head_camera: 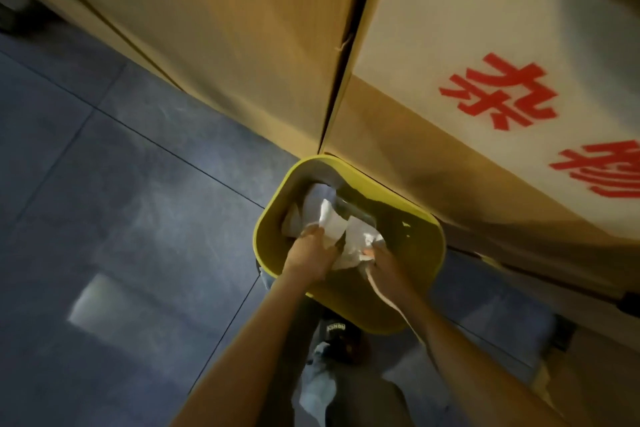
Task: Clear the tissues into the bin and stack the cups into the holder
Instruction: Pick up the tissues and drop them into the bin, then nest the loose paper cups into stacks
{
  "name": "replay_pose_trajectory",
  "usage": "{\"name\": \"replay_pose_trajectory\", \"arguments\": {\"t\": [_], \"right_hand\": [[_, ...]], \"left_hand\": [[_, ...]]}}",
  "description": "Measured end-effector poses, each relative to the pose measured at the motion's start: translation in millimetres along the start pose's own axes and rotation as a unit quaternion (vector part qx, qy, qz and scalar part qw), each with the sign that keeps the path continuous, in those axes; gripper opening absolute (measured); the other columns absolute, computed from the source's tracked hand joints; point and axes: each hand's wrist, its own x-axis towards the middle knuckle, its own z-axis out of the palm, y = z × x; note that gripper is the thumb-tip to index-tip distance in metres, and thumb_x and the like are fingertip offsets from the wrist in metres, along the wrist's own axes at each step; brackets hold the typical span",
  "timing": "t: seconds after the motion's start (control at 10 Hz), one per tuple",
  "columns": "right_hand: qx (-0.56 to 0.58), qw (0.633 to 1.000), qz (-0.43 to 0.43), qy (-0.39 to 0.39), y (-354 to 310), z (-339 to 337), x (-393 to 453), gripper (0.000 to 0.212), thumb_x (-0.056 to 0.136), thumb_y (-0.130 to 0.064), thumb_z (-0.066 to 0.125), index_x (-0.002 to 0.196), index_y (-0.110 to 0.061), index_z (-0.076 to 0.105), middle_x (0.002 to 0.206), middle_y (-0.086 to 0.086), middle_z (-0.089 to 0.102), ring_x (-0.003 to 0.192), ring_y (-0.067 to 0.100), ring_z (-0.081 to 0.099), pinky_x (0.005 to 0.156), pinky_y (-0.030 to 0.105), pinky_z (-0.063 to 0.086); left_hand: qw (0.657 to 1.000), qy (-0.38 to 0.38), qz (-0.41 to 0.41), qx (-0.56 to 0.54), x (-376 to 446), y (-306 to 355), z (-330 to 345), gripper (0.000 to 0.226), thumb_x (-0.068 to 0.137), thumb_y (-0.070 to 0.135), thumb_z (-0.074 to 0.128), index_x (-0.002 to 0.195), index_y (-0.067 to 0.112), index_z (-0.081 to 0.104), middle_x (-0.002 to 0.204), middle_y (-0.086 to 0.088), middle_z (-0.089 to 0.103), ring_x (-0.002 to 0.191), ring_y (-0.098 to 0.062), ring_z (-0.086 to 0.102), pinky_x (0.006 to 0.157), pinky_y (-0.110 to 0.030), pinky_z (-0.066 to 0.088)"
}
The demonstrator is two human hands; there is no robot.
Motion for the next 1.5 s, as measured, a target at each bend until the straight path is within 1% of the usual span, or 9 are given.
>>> {"name": "replay_pose_trajectory", "arguments": {"t": [0.1, 0.2, 0.4, 0.5, 0.8, 1.0, 1.3, 1.4, 1.5], "right_hand": [[-0.09, 0.995, -0.013, -0.037, 5, 3, 16, 0.046, 0.093, -0.004, 0.039, 0.139, -0.001, 0.03, 0.149, 0.022, 0.028, 0.136, 0.034, 0.031, 0.113, 0.042, 0.028], [-0.039, 0.999, -0.015, -0.028, 0, 1, 14, 0.049, 0.088, 0.0, 0.045, 0.137, -0.005, 0.037, 0.149, 0.021, 0.029, 0.134, 0.036, 0.033, 0.11, 0.044, 0.033], [0.064, 0.998, -0.026, 0.004, -34, -31, -36, 0.029, 0.09, -0.012, 0.047, 0.118, -0.007, 0.055, 0.113, 0.012, 0.059, 0.101, 0.023, 0.057, 0.079, 0.03, 0.044], [0.063, 0.997, -0.053, 0.007, -69, -61, -85, 0.02, 0.092, -0.013, 0.047, 0.105, -0.005, 0.061, 0.112, 0.019, 0.064, 0.105, 0.031, 0.058, 0.087, 0.039, 0.045], [0.014, 0.985, -0.158, 0.069, -175, -170, -247, 0.026, 0.091, -0.018, 0.05, 0.085, 0.005, 0.061, 0.09, 0.03, 0.067, 0.088, 0.041, 0.062, 0.078, 0.048, 0.05], [0.068, 0.965, -0.189, 0.167, -220, -254, -332, 0.016, 0.086, -0.025, 0.054, 0.072, -0.016, 0.055, 0.084, 0.016, 0.069, 0.082, 0.031, 0.063, 0.079, 0.043, 0.051], [0.189, 0.88, -0.232, 0.369, -227, -355, -410, 0.012, 0.088, -0.02, 0.053, 0.078, -0.018, 0.061, 0.072, 0.013, 0.068, 0.071, 0.028, 0.061, 0.069, 0.041, 0.048], [0.219, 0.852, -0.226, 0.418, -208, -366, -417, 0.012, 0.086, -0.011, 0.053, 0.089, -0.019, 0.061, 0.081, 0.003, 0.065, 0.078, 0.019, 0.059, 0.072, 0.034, 0.045], [0.201, 0.872, -0.204, 0.397, -174, -362, -414, 0.037, 0.081, -0.003, 0.056, 0.117, -0.014, 0.055, 0.117, 0.006, 0.059, 0.111, 0.018, 0.053, 0.092, 0.028, 0.039]], "left_hand": [[0.998, -0.057, -0.01, 0.024, 9, -3, 6, 0.047, 0.092, 0.025, 0.043, 0.136, 0.008, 0.034, 0.149, -0.015, 0.03, 0.136, -0.03, 0.029, 0.111, -0.038, 0.025], [0.999, -0.047, 0.001, 0.004, -4, -7, 7, 0.039, 0.093, 0.031, 0.039, 0.124, 0.01, 0.048, 0.133, -0.015, 0.049, 0.12, -0.03, 0.047, 0.097, -0.036, 0.038], [1.0, 0.006, 0.019, -0.017, -62, 5, -19, 0.03, 0.093, 0.028, 0.039, 0.115, 0.015, 0.055, 0.115, -0.017, 0.061, 0.104, -0.032, 0.056, 0.089, -0.039, 0.047], [0.999, 0.011, 0.033, 0.002, -103, 31, -46, 0.032, 0.095, 0.029, 0.037, 0.112, 0.011, 0.057, 0.11, -0.019, 0.062, 0.1, -0.031, 0.057, 0.089, -0.04, 0.048], [0.986, 0.051, 0.141, 0.07, -234, 164, -143, 0.032, 0.092, 0.021, 0.041, 0.093, -0.001, 0.063, 0.094, -0.016, 0.066, 0.094, -0.031, 0.058, 0.081, -0.037, 0.043], [0.963, 0.089, 0.243, 0.073, -308, 261, -212, 0.026, 0.087, 0.018, 0.048, 0.085, -0.001, 0.065, 0.09, -0.026, 0.069, 0.088, -0.035, 0.062, 0.08, -0.044, 0.048], [0.901, 0.102, 0.409, 0.107, -365, 387, -243, 0.019, 0.087, 0.02, 0.049, 0.092, 0.009, 0.063, 0.091, -0.014, 0.069, 0.087, -0.026, 0.062, 0.078, -0.04, 0.049], [0.88, 0.114, 0.449, 0.102, -367, 411, -229, 0.016, 0.086, 0.021, 0.052, 0.098, 0.014, 0.061, 0.084, -0.004, 0.063, 0.081, -0.019, 0.057, 0.069, -0.029, 0.041], [0.873, 0.101, 0.466, 0.1, -359, 416, -202, 0.032, 0.085, 0.022, 0.055, 0.116, 0.014, 0.052, 0.108, -0.007, 0.059, 0.098, -0.02, 0.057, 0.079, -0.027, 0.041]]}}
